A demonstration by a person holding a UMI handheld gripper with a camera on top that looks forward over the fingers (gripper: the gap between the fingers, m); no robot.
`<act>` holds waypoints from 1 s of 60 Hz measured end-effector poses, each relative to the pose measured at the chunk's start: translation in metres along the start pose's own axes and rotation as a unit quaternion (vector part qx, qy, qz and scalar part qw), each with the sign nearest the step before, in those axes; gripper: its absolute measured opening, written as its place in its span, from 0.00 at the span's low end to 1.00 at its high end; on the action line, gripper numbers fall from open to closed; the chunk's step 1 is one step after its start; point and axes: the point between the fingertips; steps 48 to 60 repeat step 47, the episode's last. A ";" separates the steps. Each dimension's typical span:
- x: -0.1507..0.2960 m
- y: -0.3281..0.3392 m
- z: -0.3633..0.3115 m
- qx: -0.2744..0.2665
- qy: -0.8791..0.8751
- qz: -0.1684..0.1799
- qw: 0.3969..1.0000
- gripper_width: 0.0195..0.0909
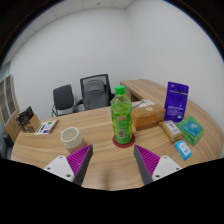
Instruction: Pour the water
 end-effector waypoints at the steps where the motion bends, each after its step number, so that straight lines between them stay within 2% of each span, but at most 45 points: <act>1: -0.002 0.008 -0.004 0.005 -0.001 -0.006 1.000 0.91; 13: 0.017 0.084 -0.054 0.048 0.010 -0.041 0.998 0.90; 18: 0.037 0.104 -0.069 0.055 0.036 -0.038 0.997 0.90; 25: 0.067 0.129 -0.091 0.068 0.065 -0.011 0.995 0.90; 34: 0.087 0.147 -0.106 0.077 0.090 0.005 0.993 0.89; 60: 0.086 0.152 -0.118 0.086 0.103 0.006 0.991 0.89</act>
Point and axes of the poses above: the point between the fingertips, and its own axes, seen from behind it with the camera up: z to the right, x up, y backward, against the way the camera looks, and after that the axes turned 4 degrees about -z, right-handed
